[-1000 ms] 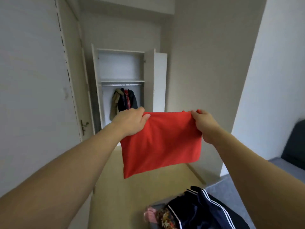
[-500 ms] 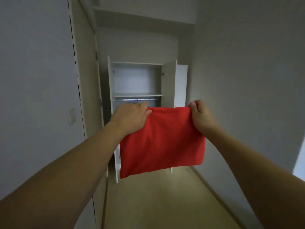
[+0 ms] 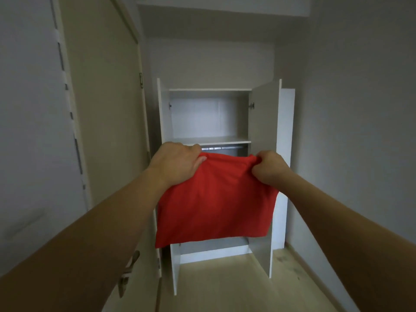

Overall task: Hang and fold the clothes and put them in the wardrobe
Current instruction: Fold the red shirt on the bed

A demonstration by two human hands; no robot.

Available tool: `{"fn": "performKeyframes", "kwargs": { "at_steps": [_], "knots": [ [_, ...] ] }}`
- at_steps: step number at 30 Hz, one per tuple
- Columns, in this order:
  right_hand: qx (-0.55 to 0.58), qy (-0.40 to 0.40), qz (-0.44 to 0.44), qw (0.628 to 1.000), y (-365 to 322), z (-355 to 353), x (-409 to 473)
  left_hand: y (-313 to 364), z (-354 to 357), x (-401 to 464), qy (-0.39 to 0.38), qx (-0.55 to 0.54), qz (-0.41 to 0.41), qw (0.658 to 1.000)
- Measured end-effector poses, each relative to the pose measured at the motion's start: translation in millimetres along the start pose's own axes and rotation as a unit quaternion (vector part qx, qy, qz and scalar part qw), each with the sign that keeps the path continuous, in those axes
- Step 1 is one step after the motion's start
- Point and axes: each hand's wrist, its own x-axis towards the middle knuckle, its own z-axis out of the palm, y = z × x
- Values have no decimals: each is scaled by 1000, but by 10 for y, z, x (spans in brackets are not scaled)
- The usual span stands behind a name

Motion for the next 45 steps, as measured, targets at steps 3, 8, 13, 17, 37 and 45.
{"fn": "performKeyframes", "kwargs": {
  "at_steps": [3,8,13,17,37,45],
  "knots": [
    [38,18,45,998,123,551,854,-173,885,339,-22,-23,-19,999],
    [100,25,79,992,283,1406,2302,-641,2302,1052,-76,-66,-57,993],
    [46,52,80,994,472,1873,3669,-978,3484,1912,-129,-103,-87,982],
    [28,33,84,996,727,2220,4686,-1119,4377,2453,-139,-92,-89,982],
    [183,-132,40,973,722,4447,9123,-2598,7999,4720,-248,192,-248,917],
    [133,-90,-7,987,652,5689,10827,-3450,9640,5324,-248,173,-289,908]
  ]
}}
